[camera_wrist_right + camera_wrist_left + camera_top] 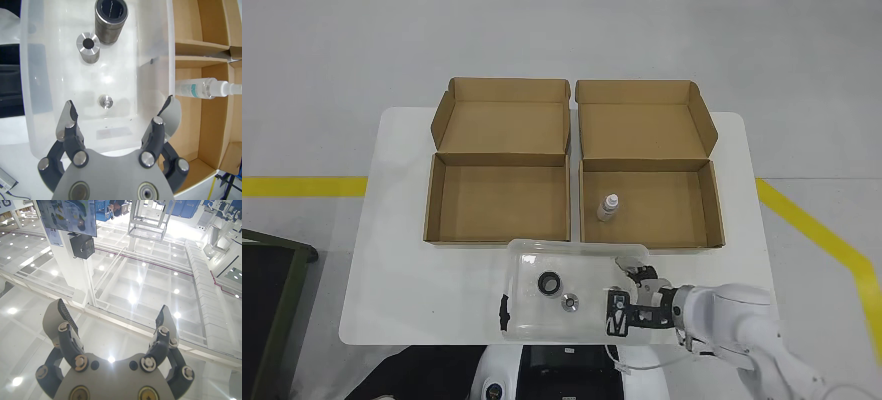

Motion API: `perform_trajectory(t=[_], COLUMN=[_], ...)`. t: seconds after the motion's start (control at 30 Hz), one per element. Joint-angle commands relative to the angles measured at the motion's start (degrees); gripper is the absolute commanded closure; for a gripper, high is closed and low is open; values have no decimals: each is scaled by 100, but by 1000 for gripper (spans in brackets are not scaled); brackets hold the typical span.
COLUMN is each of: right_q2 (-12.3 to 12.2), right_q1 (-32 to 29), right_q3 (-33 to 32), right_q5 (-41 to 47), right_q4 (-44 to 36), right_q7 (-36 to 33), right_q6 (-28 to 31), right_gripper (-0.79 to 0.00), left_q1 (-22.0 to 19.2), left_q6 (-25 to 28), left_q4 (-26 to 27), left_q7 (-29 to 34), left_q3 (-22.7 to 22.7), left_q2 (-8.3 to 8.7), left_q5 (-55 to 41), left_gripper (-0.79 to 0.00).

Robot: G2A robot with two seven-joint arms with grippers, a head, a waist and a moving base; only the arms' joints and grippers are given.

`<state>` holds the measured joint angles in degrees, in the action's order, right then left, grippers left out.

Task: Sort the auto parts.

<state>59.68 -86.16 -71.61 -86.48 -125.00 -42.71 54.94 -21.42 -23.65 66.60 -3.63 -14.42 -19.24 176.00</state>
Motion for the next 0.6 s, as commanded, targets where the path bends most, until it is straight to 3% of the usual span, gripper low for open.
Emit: perform_trajectory(t=[0.0,0.07,0.4,0.57], right_q2=[2,4,35,39], right_q1=[43,108,485,636], right_q3=[72,157,682,880], right_q5=[-4,-16,-123,-87], right_q4=[21,48,258,386], right_q7=[-101,-189,-763,-903], right_q6=[-49,-68,-138,-239], right_gripper=[-631,-557,-416,-385], left_q1=[0,0,0,0], left_q6=[0,0,0,0], left_q4=[0,0,0,0], left_q7=[0,0,0,0], left_q3=[0,0,0,0], left_q2=[0,0,0,0], left_q5=[0,0,0,0], left_gripper=[-785,-785,-785,-785])
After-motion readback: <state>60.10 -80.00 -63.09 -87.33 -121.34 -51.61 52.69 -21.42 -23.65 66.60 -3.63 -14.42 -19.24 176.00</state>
